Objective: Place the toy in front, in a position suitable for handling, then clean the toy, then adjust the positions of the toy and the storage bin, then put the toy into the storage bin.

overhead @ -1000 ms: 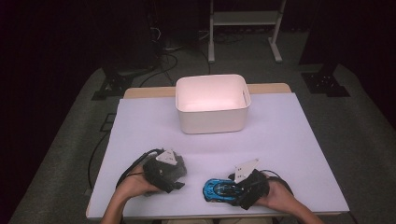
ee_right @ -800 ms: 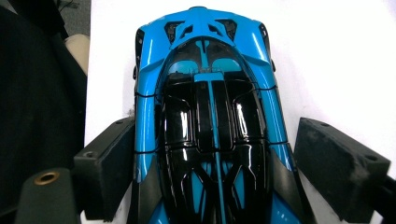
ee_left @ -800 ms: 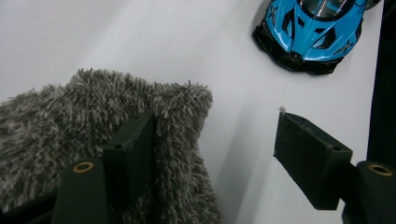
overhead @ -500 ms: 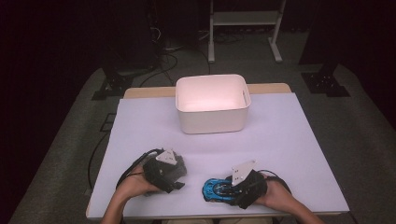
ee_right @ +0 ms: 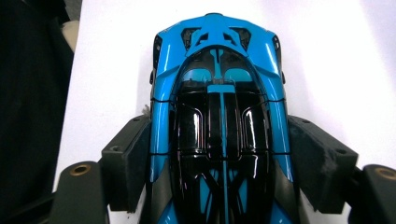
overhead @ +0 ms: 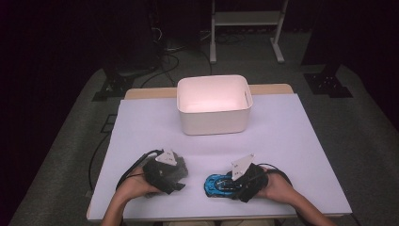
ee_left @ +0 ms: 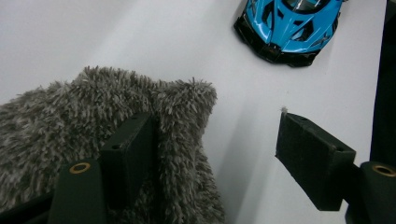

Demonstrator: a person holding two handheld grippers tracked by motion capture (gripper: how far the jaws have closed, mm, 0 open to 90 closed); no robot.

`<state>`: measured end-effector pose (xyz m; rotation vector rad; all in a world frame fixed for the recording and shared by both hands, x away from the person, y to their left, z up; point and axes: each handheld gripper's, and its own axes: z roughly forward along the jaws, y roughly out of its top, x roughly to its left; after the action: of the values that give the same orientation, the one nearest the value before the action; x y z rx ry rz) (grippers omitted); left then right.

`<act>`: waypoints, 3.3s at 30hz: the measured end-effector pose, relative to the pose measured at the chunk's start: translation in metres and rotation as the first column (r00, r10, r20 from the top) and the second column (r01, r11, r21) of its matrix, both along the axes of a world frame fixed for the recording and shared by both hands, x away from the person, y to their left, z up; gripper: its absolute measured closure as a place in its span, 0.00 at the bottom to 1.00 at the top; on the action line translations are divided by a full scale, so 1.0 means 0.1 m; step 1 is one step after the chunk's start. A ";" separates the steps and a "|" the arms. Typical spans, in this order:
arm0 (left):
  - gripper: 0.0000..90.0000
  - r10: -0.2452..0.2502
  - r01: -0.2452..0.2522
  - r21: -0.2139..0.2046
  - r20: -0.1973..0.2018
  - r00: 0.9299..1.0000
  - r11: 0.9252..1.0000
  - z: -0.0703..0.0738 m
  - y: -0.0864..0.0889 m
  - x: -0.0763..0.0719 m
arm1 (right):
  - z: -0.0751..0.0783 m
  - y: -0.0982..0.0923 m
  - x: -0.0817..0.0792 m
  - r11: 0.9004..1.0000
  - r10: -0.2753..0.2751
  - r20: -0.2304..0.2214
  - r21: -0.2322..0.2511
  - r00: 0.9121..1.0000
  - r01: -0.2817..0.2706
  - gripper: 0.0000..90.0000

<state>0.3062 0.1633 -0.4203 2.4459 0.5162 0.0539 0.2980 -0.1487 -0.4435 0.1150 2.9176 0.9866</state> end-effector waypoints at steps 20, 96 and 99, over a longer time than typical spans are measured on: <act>0.25 0.025 -0.025 -0.014 0.012 1.000 1.000 0.00 0.03 0.00 | 0.09 -0.20 0.17 0.990 -0.064 -0.146 0.113 0.987 0.081 0.21; 0.12 0.094 -0.088 -0.083 0.070 0.993 0.993 0.18 0.25 -0.02 | 1.43 0.35 1.64 0.994 -0.091 -0.011 0.058 0.996 0.091 0.23; 0.12 0.097 -0.091 -0.087 0.067 0.993 0.992 0.18 0.26 -0.02 | 1.38 0.35 1.74 0.994 -0.099 -0.021 0.049 0.995 0.100 0.29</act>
<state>0.3042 0.1895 -0.4028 2.3286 0.5897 0.1544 0.4718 -0.1139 -0.3054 0.2714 2.8724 1.0484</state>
